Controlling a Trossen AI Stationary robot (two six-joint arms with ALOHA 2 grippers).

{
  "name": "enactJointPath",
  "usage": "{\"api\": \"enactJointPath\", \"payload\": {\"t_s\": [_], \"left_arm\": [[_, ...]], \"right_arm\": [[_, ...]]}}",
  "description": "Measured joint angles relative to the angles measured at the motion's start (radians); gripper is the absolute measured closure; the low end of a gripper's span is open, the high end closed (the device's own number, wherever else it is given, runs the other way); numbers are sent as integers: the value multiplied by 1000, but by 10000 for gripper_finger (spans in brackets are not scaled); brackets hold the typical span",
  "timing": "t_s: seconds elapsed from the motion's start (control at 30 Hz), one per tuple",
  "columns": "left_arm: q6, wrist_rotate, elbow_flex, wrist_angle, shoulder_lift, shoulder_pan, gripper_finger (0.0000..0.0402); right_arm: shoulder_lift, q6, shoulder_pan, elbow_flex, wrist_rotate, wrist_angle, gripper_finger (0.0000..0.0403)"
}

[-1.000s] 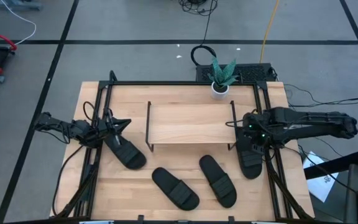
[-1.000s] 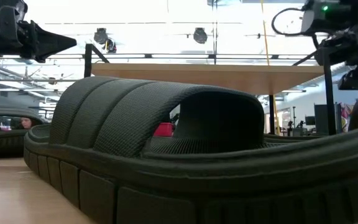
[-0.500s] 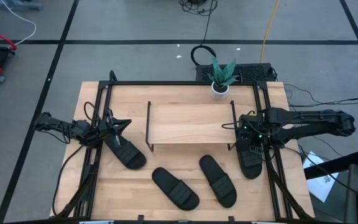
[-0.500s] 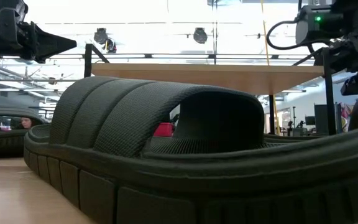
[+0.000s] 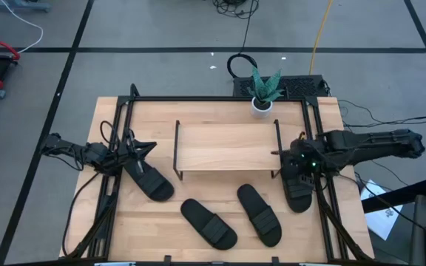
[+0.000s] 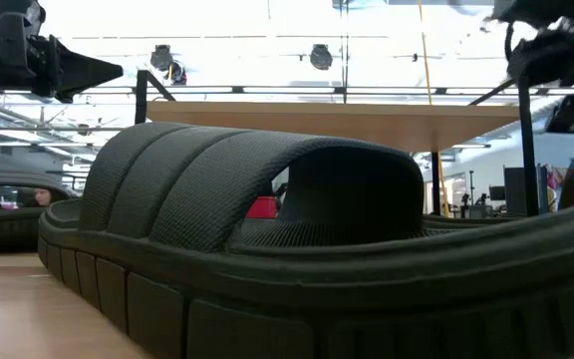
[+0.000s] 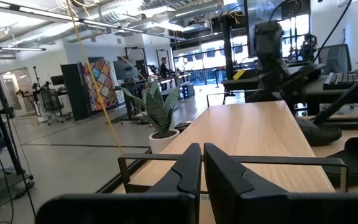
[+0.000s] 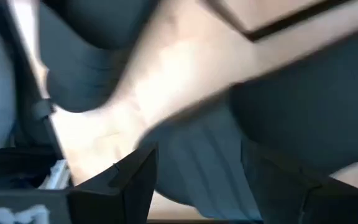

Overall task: Pick and place slides into the shelf
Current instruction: Put the black slipper on the shelf

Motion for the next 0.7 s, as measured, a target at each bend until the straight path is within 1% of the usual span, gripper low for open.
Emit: {"api": "enactJointPath", "payload": {"t_s": [0.17,0.27,0.37,0.53,0.7], "left_arm": [[-22,0,0,0,0,0,376],[-36,0,0,0,0,0,376],[-41,0,0,-2,0,0,376],[-56,0,0,-25,0,0,376],[-58,0,0,-28,0,0,376]], "right_arm": [[-20,185,237,1,121,62,181],[-2,283,369,1,209,77,181],[26,348,477,1,278,114,181],[85,419,597,10,397,134,181],[169,472,692,37,476,134,181]]}}
